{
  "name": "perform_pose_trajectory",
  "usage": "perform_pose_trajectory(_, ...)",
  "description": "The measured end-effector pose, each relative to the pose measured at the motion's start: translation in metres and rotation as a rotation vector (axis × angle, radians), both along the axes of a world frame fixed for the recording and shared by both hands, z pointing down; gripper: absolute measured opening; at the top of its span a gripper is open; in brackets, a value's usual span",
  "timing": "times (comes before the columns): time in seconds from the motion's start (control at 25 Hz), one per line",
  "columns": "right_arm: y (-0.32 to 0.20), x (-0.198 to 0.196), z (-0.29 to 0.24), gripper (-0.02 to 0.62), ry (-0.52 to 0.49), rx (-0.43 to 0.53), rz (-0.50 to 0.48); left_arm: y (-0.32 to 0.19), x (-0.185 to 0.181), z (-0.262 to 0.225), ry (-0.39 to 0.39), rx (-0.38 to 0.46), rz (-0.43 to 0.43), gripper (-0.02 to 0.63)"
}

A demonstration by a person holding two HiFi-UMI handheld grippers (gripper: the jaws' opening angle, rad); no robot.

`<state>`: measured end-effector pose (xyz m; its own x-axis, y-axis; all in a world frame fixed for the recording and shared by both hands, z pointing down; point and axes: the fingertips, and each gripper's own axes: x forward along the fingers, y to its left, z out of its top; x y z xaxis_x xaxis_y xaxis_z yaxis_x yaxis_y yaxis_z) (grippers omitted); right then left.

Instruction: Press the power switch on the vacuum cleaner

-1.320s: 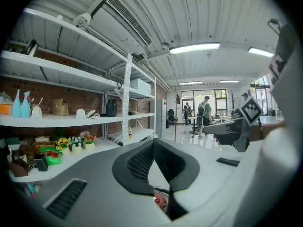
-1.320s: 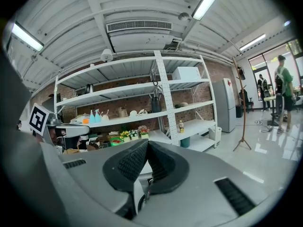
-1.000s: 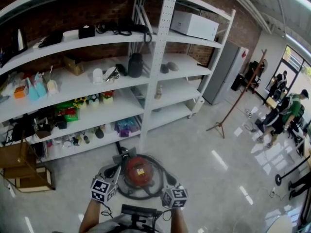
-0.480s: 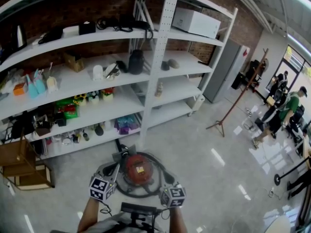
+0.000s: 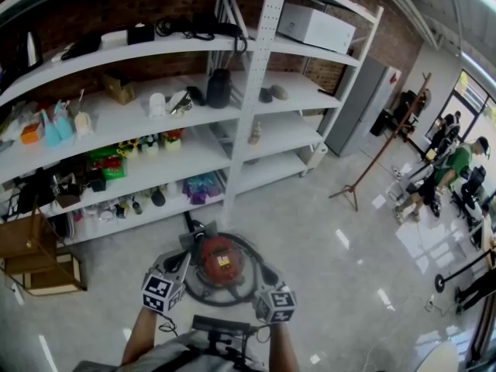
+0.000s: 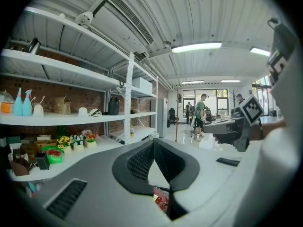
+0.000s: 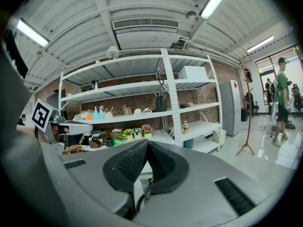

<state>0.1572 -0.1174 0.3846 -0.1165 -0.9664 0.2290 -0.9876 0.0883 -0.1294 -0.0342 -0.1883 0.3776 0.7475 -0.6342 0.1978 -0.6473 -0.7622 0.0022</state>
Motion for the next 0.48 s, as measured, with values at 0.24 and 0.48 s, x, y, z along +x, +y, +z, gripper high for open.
perform_pose_trajectory(0.24,0.0018,-0.0025,0.0016,0.011,0.014,0.0,-0.004,0.0014,-0.0015,0.0029,-0.007,-0.003,0.002,0.006)
perform_pose_trajectory(0.48,0.0041,-0.002,0.0008,0.011,0.015,0.007,0.004,0.0031,-0.0014,0.0036,-0.007,0.002,0.006,0.006)
